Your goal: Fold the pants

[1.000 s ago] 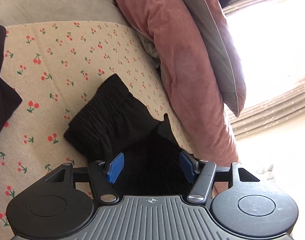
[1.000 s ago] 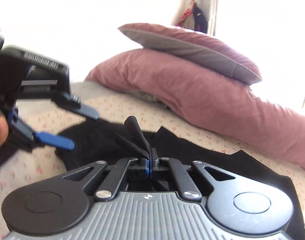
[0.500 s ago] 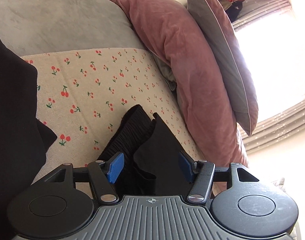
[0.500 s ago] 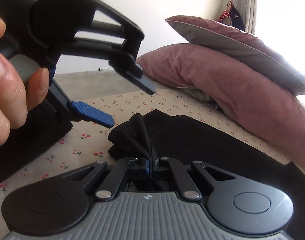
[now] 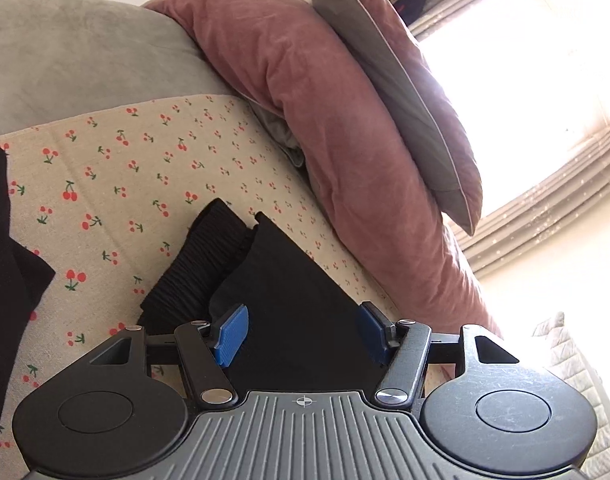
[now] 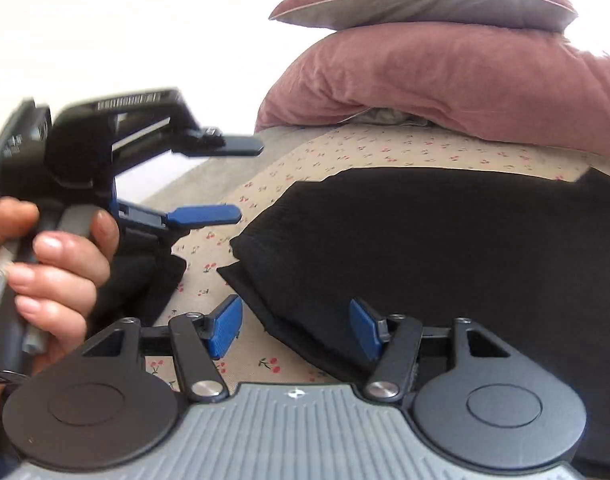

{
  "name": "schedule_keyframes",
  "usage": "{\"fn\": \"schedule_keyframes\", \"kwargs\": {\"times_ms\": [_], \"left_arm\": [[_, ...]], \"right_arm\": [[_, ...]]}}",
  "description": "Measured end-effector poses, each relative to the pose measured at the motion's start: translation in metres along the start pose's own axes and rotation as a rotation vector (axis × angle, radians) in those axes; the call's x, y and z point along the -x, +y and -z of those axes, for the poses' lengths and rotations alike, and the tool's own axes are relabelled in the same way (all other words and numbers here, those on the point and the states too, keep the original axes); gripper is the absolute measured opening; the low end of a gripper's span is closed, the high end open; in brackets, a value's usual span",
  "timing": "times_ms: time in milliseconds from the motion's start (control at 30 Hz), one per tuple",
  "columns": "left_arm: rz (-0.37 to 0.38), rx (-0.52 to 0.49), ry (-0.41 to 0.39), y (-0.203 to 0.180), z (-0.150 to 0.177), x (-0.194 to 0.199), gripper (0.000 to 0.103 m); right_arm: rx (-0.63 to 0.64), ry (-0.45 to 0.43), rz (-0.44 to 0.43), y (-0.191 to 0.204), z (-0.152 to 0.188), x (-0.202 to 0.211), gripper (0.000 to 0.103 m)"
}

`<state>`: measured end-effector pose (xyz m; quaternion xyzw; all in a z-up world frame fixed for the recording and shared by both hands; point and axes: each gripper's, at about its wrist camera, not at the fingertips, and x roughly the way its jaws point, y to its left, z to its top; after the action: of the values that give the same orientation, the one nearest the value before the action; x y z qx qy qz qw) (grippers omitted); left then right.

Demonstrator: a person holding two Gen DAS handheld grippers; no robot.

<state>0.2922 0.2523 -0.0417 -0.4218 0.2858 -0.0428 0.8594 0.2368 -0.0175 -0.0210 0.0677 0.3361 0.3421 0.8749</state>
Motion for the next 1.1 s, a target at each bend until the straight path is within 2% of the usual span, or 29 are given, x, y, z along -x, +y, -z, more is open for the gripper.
{"fn": "schedule_keyframes", "kwargs": {"times_ms": [133, 233, 300, 333, 367, 400, 433, 467, 533, 567, 600, 633, 667, 833, 900, 967, 1033, 1100], "left_arm": [[-0.049, -0.079, 0.095, -0.014, 0.024, -0.029, 0.06], [-0.158, -0.132, 0.183, -0.016, 0.041, -0.056, 0.059], [-0.21, -0.158, 0.216, -0.012, 0.049, -0.067, 0.057], [-0.216, -0.165, 0.215, -0.012, 0.051, -0.068, 0.057], [-0.22, -0.171, 0.214, -0.013, 0.051, -0.067, 0.057], [-0.226, -0.176, 0.21, -0.014, 0.051, -0.065, 0.057], [-0.236, -0.181, 0.204, -0.016, 0.051, -0.062, 0.057], [-0.24, -0.184, 0.199, -0.017, 0.051, -0.06, 0.057], [-0.235, -0.211, 0.192, -0.024, 0.054, -0.057, 0.057], [-0.234, -0.235, 0.193, -0.027, 0.057, -0.057, 0.058], [-0.25, -0.257, 0.192, -0.031, 0.06, -0.059, 0.058], [-0.27, -0.274, 0.193, -0.032, 0.062, -0.061, 0.058], [-0.286, -0.287, 0.197, -0.032, 0.064, -0.063, 0.058], [-0.297, -0.305, 0.194, -0.035, 0.066, -0.064, 0.058], [-0.302, -0.325, 0.187, -0.039, 0.067, -0.063, 0.058], [-0.308, -0.357, 0.18, -0.045, 0.071, -0.063, 0.058], [-0.308, -0.368, 0.17, -0.048, 0.073, -0.062, 0.058], [-0.29, -0.376, 0.154, -0.052, 0.074, -0.06, 0.058]], "right_arm": [[-0.15, -0.098, 0.154, -0.062, 0.003, 0.058, 0.06], [-0.386, -0.101, 0.216, -0.126, 0.019, 0.086, 0.058], [-0.534, -0.067, 0.255, -0.164, 0.041, 0.094, 0.057], [-0.587, -0.048, 0.252, -0.178, 0.052, 0.096, 0.032], [-0.618, -0.054, 0.245, -0.187, 0.061, 0.101, 0.012], [-0.647, -0.051, 0.229, -0.193, 0.066, 0.108, 0.01], [-0.674, -0.061, 0.212, -0.196, 0.068, 0.119, 0.012], [-0.678, -0.095, 0.212, -0.195, 0.069, 0.13, 0.019], [-0.645, -0.157, 0.229, -0.195, 0.071, 0.148, 0.026], [-0.638, -0.139, 0.25, -0.198, 0.074, 0.15, 0.027], [-0.642, -0.086, 0.282, -0.201, 0.078, 0.147, 0.026], [-0.636, -0.06, 0.294, -0.207, 0.084, 0.147, 0.014], [-0.622, -0.066, 0.297, -0.208, 0.087, 0.149, 0.008], [-0.637, -0.065, 0.285, -0.214, 0.088, 0.175, 0.01], [-0.638, -0.057, 0.308, -0.218, 0.088, 0.185, 0.016], [-0.624, -0.051, 0.342, -0.221, 0.087, 0.196, 0.035], [-0.624, -0.056, 0.348, -0.226, 0.088, 0.199, 0.039], [-0.655, -0.069, 0.31, -0.235, 0.093, 0.201, 0.04]]}}
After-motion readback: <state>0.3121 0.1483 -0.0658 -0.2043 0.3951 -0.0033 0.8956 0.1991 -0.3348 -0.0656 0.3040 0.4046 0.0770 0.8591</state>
